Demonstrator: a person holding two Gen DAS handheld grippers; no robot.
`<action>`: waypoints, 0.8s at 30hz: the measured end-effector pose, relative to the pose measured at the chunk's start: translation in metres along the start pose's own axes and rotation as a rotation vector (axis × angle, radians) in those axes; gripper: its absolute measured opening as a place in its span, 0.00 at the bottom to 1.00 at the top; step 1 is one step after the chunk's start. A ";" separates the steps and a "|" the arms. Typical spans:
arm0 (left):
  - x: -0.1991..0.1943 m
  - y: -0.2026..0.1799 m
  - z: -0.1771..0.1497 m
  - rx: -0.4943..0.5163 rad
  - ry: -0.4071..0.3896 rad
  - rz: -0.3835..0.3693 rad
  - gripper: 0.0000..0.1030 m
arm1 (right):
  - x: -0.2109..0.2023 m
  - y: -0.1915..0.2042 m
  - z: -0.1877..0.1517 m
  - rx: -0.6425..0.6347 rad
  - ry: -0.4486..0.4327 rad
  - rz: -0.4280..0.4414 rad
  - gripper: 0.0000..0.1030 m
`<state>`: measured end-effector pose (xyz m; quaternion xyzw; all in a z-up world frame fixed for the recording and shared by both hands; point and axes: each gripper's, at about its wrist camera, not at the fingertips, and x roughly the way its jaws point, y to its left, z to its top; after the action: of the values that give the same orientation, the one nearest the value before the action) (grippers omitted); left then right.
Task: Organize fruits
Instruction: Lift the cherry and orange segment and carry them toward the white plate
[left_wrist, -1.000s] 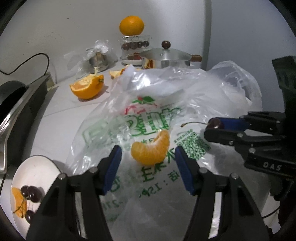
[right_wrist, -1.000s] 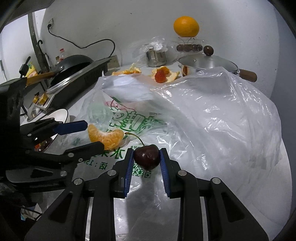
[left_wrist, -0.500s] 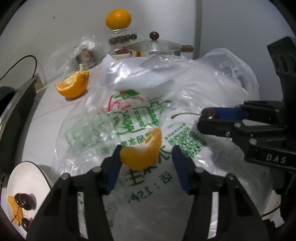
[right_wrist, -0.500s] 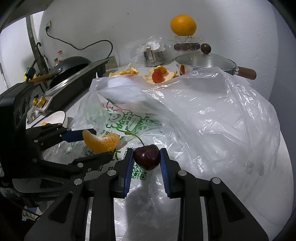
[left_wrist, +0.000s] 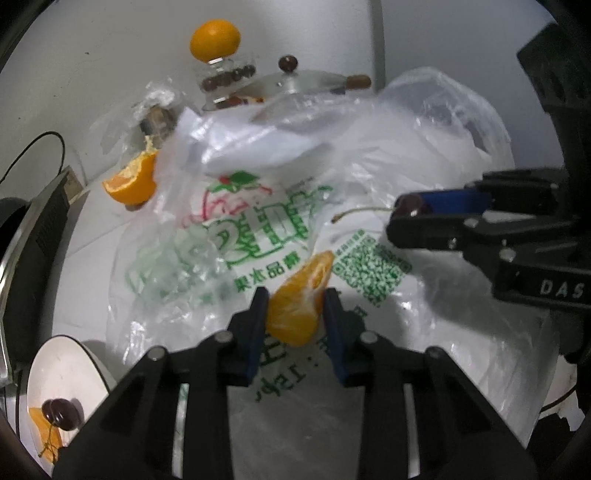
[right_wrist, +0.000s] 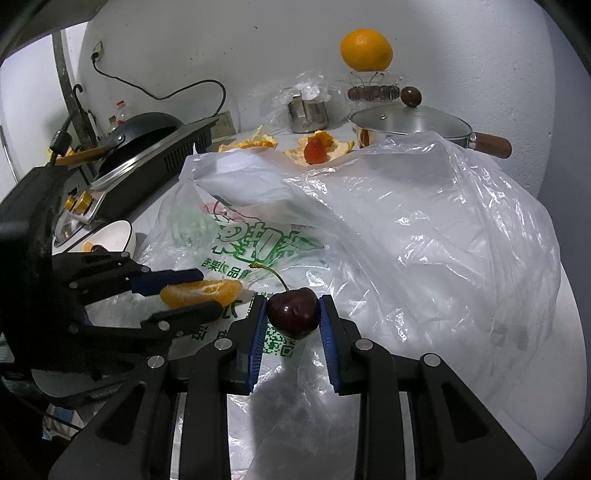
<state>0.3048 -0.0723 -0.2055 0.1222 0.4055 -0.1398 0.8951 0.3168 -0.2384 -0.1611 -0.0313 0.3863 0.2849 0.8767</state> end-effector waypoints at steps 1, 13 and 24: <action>0.001 0.000 0.000 0.001 0.003 -0.002 0.30 | 0.000 0.000 0.000 0.002 -0.001 -0.001 0.29; -0.012 -0.002 -0.002 -0.017 -0.017 -0.025 0.26 | -0.009 0.003 0.001 -0.005 -0.014 -0.013 0.29; -0.045 0.000 -0.004 -0.038 -0.075 -0.027 0.26 | -0.022 0.018 0.003 -0.027 -0.030 -0.023 0.29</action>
<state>0.2737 -0.0640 -0.1740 0.0942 0.3757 -0.1488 0.9099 0.2972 -0.2331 -0.1405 -0.0432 0.3687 0.2805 0.8851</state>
